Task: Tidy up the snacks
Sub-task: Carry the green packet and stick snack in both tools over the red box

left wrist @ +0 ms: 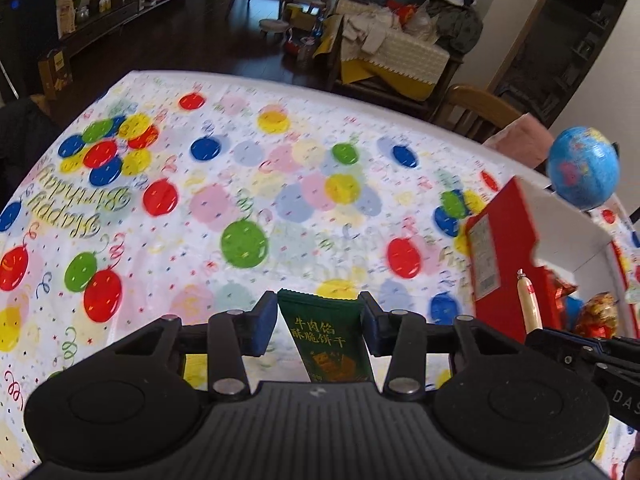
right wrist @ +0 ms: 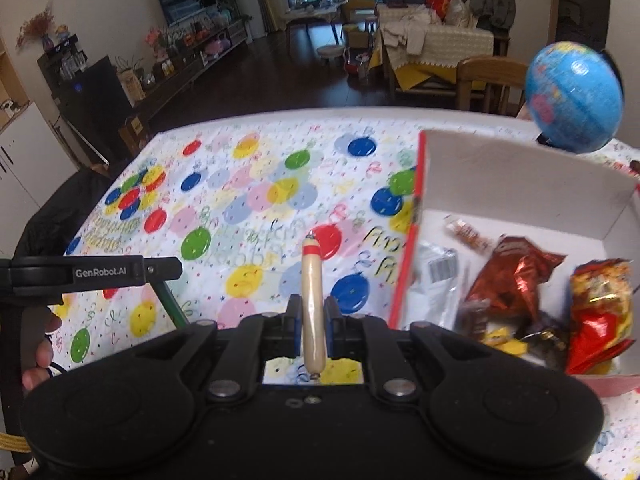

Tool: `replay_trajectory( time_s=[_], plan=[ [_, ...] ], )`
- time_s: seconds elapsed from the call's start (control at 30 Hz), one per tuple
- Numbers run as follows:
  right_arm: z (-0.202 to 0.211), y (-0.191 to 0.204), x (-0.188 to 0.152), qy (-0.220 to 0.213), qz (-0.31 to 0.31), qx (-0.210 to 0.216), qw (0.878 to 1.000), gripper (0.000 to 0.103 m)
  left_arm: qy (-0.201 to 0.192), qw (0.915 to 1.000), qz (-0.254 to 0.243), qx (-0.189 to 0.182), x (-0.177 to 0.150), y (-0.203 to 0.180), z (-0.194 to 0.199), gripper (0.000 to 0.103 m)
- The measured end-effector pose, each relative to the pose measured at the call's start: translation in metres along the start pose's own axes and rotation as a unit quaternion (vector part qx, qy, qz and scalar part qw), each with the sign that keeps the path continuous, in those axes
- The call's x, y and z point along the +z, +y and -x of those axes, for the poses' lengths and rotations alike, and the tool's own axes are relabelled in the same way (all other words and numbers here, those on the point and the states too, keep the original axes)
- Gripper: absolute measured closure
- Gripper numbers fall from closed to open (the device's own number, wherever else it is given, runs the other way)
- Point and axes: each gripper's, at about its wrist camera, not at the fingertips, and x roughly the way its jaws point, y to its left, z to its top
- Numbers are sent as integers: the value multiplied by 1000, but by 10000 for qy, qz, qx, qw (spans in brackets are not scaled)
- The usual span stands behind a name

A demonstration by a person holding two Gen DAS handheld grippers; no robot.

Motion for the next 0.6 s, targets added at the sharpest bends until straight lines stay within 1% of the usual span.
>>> replay_trajectory(
  time_s=[0.13,0.27,0.43,0.6],
  plan=[
    [16,-15,4,-179,-69,-103,9998,94,-165,9996,-104,-204,9,-23,17,60],
    [28,-34,4,-288,-128,-254,9992,94,-315,9980,-320,-447,17,-52,33,60],
    [40,-61,3,-399,-261,-458,9978,94,-507,9939,-654,-731,29,-96,48,60],
    [45,-90,-3,-444,-434,-689,9957,94,-636,9884,-1006,-943,33,-142,52,60]
  ],
)
